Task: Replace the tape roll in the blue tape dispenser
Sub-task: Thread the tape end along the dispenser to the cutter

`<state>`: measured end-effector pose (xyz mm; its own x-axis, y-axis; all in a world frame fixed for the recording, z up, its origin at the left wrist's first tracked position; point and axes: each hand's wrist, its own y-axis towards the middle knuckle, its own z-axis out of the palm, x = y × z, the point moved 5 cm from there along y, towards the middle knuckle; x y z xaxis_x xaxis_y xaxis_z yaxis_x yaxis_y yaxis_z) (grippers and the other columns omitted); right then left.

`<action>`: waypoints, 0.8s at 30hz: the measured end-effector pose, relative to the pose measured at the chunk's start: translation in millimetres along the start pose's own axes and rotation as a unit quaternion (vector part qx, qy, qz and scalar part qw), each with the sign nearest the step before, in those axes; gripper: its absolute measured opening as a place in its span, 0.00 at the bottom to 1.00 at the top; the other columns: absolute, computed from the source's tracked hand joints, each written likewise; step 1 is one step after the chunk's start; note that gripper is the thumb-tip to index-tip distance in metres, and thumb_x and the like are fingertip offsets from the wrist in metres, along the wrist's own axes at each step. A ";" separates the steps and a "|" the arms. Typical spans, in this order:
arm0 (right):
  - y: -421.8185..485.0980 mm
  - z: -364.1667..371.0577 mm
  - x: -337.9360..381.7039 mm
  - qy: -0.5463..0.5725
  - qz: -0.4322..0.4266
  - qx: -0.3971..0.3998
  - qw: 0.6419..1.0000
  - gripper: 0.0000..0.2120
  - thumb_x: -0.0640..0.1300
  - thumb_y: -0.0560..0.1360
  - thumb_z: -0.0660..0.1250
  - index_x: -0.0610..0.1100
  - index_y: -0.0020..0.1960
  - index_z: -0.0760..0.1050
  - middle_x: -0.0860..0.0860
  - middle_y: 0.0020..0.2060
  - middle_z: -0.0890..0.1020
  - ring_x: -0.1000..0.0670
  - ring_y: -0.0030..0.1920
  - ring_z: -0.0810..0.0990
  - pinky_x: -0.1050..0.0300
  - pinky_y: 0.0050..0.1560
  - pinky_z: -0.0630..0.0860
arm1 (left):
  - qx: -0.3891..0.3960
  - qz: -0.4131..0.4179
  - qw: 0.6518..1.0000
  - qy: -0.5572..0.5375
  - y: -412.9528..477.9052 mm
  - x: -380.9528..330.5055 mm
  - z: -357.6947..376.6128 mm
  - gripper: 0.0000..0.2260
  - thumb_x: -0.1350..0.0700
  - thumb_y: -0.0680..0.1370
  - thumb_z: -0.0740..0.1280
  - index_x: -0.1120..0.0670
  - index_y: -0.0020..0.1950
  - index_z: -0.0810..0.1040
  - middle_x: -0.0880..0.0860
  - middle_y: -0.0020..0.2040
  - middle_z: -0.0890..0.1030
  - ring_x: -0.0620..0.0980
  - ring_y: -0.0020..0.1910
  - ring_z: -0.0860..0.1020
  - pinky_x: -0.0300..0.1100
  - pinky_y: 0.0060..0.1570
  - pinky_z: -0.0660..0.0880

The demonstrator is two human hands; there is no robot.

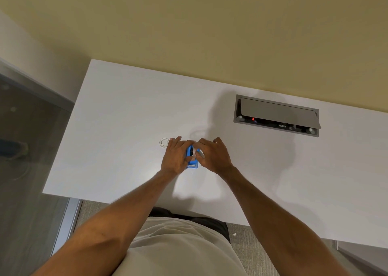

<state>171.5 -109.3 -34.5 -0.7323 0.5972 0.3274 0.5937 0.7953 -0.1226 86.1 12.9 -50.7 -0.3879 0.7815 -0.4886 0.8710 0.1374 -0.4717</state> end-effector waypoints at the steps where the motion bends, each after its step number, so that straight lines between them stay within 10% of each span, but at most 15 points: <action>1: -1.5 0.5 0.0 -0.004 0.000 0.003 1.000 0.15 0.55 0.81 0.65 0.47 0.61 0.80 0.51 0.49 0.86 0.48 0.43 0.82 0.50 0.53 0.76 | -0.003 -0.001 1.000 -0.003 -0.3 -0.4 0.0 0.50 0.27 0.66 0.40 0.51 0.78 0.71 0.51 0.75 0.76 0.57 0.84 0.63 0.55 0.85 0.52; 24: -1.3 3.5 0.5 0.053 0.030 0.006 0.998 0.12 0.52 0.82 0.65 0.45 0.59 0.81 0.49 0.49 0.85 0.48 0.44 0.82 0.59 0.49 0.68 | 0.001 0.003 1.000 0.013 0.8 0.1 0.4 0.50 0.28 0.65 0.38 0.51 0.78 0.70 0.50 0.75 0.76 0.56 0.84 0.63 0.54 0.86 0.51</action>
<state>169.2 -109.6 -37.4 -0.6557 0.6296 0.4166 0.6309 0.7601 -0.1556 86.6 12.9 -51.5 -0.3746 0.7977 -0.4726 0.8729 0.1315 -0.4699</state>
